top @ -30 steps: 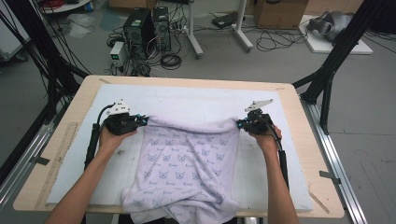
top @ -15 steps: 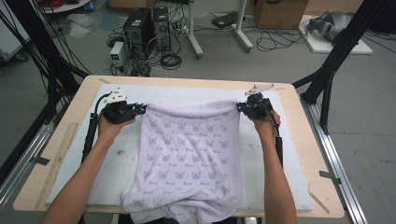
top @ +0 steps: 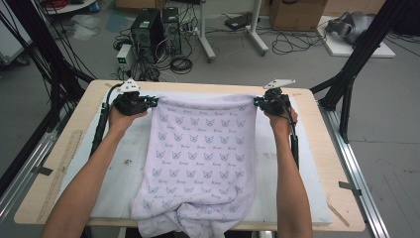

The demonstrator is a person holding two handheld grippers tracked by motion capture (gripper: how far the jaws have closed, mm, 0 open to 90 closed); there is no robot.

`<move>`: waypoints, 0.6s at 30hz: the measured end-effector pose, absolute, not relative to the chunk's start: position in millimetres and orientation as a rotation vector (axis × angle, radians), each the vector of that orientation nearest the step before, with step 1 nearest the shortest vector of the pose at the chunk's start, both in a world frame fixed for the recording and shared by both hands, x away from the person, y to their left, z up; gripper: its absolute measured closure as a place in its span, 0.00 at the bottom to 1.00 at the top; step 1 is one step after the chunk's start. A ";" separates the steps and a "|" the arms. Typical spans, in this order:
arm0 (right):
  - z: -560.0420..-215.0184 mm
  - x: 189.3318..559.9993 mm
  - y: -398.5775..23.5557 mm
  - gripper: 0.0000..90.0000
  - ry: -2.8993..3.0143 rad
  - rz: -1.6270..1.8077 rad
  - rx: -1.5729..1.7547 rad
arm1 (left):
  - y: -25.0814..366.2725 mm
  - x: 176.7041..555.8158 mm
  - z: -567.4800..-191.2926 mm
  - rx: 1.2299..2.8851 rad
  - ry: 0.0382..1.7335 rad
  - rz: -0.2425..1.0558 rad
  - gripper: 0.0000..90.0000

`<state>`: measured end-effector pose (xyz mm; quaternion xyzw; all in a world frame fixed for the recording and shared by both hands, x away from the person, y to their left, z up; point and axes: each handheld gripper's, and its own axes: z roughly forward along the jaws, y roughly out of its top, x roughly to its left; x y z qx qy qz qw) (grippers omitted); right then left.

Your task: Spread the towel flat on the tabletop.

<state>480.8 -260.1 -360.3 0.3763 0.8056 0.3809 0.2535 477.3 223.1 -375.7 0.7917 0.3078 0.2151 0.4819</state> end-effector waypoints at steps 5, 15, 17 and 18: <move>-365.0 488.8 -257.3 0.98 2.189 1.035 1.054 | 222.0 487.4 -387.2 1.959 0.783 0.500 0.95; -391.5 497.0 -249.5 0.97 2.273 0.974 1.106 | 217.0 496.9 -411.2 2.019 0.844 0.452 0.94; -394.0 497.5 -250.1 0.97 2.271 0.963 1.118 | 217.3 497.9 -413.9 2.023 0.854 0.452 0.94; -394.8 497.8 -250.4 0.97 2.269 0.961 1.131 | 217.7 498.5 -414.6 2.028 0.860 0.462 0.94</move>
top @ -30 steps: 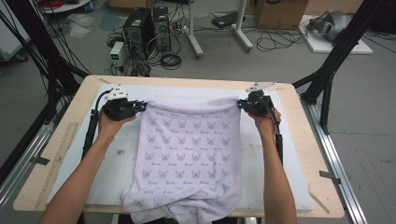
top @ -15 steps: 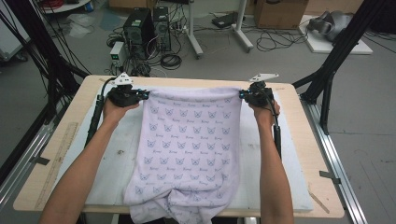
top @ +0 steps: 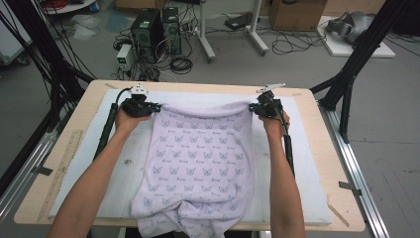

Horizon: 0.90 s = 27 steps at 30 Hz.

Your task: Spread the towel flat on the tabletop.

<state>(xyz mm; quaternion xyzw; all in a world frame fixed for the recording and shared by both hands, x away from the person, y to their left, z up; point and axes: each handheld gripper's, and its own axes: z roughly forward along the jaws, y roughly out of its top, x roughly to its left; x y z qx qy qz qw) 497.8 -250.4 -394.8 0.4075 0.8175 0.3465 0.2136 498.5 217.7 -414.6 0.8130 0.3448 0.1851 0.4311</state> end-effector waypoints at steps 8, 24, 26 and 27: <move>-398.8 500.2 -247.9 0.97 2.249 0.932 1.157 | 215.8 501.6 -419.5 2.005 0.880 0.459 0.92; -393.0 483.2 -244.1 0.20 2.375 1.036 1.054 | 236.1 476.4 -403.7 1.908 0.720 0.402 0.22; -388.6 478.2 -244.3 0.12 2.369 1.058 1.047 | 238.7 471.2 -399.9 1.908 0.681 0.388 0.12; -385.5 475.2 -245.1 0.12 2.366 1.068 1.035 | 240.8 467.0 -396.9 1.910 0.651 0.388 0.10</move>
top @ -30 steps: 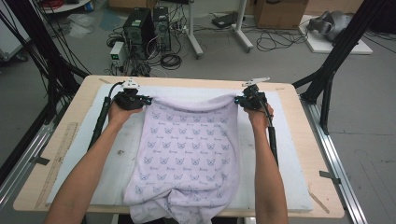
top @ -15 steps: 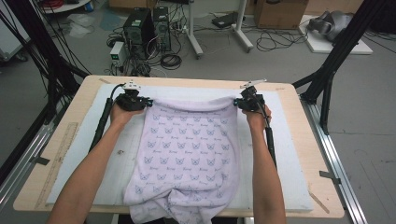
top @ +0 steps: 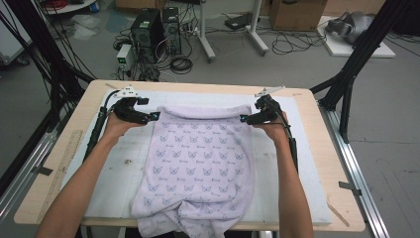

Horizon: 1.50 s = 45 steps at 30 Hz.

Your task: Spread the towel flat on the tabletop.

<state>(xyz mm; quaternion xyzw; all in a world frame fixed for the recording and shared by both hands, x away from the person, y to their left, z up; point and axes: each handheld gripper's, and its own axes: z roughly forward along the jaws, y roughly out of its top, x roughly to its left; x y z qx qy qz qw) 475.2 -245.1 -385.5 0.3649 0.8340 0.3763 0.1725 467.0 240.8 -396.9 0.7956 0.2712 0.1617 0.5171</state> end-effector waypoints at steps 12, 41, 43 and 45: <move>-353.7 429.7 -258.6 0.01 2.383 1.256 0.833 | 258.6 421.4 -373.4 1.923 0.464 0.374 0.02; -380.0 302.7 -261.3 0.01 2.565 1.395 0.331 | 277.5 324.9 -379.6 1.916 0.306 0.331 0.02; -385.4 294.8 -259.8 0.02 2.581 1.393 0.309 | 275.6 319.1 -380.9 1.924 0.298 0.318 0.02; -389.5 287.7 -256.7 0.02 2.604 1.373 0.280 | 272.3 311.1 -381.8 1.931 0.270 0.327 0.02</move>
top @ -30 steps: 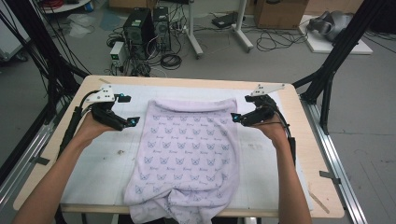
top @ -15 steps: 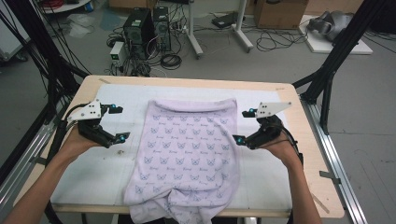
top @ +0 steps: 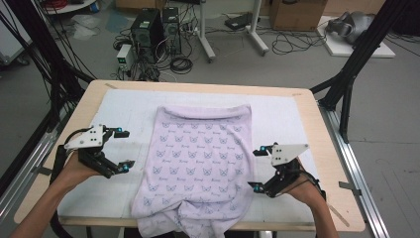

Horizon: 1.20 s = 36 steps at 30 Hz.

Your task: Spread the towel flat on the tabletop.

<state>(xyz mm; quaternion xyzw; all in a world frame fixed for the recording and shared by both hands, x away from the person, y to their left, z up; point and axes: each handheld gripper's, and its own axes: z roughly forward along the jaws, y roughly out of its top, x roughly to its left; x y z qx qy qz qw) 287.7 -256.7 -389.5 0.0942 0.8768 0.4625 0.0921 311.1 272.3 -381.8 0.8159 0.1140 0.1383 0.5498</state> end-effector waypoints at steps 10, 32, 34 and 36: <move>-408.0 269.9 -238.1 0.05 2.692 1.334 0.138 | 273.6 291.7 -389.1 1.890 0.265 0.296 0.02; -428.8 270.3 -215.1 0.37 2.877 1.139 -0.053 | 265.5 273.2 -408.9 1.913 0.212 0.210 0.02; -429.0 269.9 -214.5 0.44 2.880 1.101 -0.071 | 262.8 270.2 -408.7 1.926 0.192 0.205 0.02; -429.2 270.6 -213.9 0.55 2.892 1.054 -0.085 | 258.5 267.3 -409.0 1.941 0.169 0.204 0.02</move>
